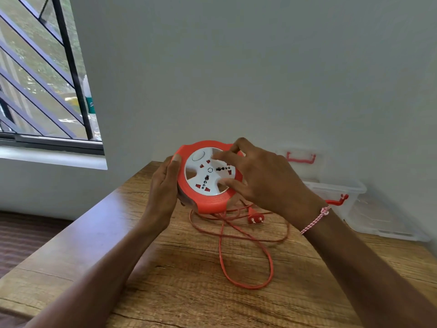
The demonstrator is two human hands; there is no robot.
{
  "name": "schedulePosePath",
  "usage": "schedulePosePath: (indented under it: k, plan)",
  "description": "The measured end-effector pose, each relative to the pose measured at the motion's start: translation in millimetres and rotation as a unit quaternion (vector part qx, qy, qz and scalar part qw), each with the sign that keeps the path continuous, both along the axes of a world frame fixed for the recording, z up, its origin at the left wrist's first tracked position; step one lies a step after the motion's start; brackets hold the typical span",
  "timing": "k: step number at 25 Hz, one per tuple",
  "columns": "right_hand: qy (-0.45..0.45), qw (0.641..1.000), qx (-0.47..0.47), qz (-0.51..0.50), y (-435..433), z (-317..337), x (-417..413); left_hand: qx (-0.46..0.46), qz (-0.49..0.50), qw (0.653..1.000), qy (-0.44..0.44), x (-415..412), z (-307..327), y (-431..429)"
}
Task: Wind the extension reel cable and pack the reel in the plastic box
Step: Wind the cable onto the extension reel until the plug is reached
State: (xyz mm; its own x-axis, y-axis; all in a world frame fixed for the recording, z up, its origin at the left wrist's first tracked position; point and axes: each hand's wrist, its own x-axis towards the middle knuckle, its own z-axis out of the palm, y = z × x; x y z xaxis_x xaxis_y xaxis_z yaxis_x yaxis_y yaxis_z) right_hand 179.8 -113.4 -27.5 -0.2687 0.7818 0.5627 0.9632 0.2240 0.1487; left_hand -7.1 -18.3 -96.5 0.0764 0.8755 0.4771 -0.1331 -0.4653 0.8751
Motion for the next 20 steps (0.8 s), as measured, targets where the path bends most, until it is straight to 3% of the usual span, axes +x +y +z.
schedulePosePath:
  k: [6, 14, 17, 20]
  plan:
    - [-0.146, 0.987, -0.060, -0.038, 18, 29, 9, 0.020, -0.064, 0.997, 0.031, 24, 16, 24]
    - [-0.191, 0.981, -0.025, 0.020, 22, 16, 10, 0.024, -0.077, 0.997, -0.010, 27, 3, 28]
    - [-0.170, 0.985, 0.032, 0.017, 26, 6, 5, 0.052, -0.052, 0.997, -0.004, 21, 5, 25]
    - [-0.054, 0.994, 0.092, -0.024, 25, 0, -1, 0.077, -0.022, 0.997, -0.008, 25, 8, 19]
